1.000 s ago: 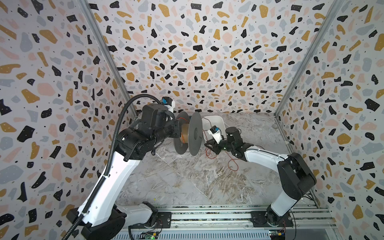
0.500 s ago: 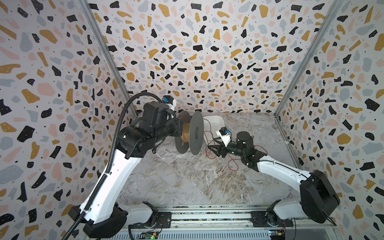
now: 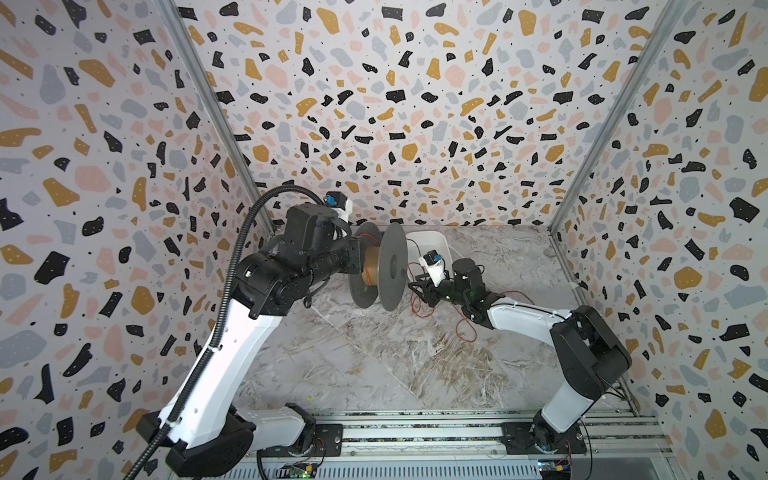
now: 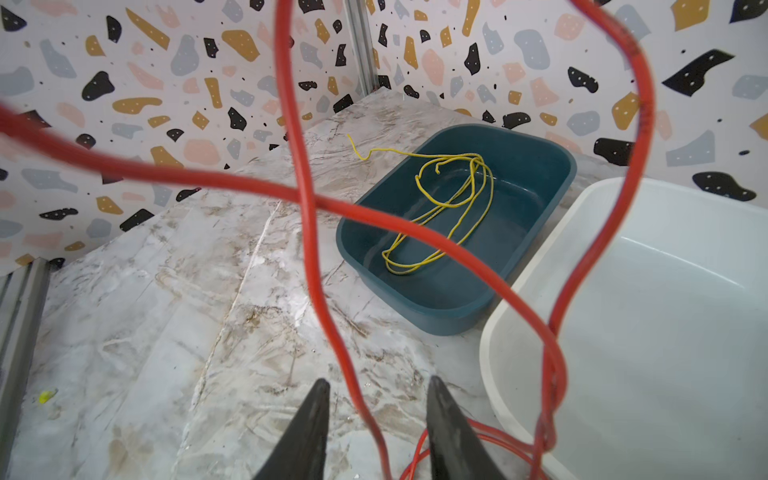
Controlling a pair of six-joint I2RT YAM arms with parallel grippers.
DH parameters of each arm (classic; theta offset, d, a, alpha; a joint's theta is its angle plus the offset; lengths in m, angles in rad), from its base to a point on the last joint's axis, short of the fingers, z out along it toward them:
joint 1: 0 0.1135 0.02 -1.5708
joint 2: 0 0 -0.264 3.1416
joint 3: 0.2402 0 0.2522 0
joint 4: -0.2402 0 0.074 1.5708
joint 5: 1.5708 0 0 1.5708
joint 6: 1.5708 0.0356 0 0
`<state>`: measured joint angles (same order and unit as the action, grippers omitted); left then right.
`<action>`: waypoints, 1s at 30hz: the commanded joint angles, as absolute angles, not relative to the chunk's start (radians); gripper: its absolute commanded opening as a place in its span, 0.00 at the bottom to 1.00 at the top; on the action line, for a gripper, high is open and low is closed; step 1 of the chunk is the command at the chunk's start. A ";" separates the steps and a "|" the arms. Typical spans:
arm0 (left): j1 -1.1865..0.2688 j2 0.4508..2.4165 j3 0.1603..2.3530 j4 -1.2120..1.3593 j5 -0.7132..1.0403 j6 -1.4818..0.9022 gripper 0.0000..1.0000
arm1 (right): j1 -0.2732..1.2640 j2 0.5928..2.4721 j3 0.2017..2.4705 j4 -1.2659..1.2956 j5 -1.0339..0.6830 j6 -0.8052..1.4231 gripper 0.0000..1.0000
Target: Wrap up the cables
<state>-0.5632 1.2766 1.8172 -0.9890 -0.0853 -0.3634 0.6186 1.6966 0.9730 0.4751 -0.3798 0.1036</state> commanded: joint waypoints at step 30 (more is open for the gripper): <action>-0.352 1.344 2.011 -0.989 -0.436 -0.301 0.00 | -0.224 1.247 0.810 -0.092 -0.286 0.412 0.00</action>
<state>-0.3824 1.3437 1.9850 -1.0466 -0.3649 -0.3058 -0.1650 1.2507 0.8143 -0.0265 -0.3122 0.3996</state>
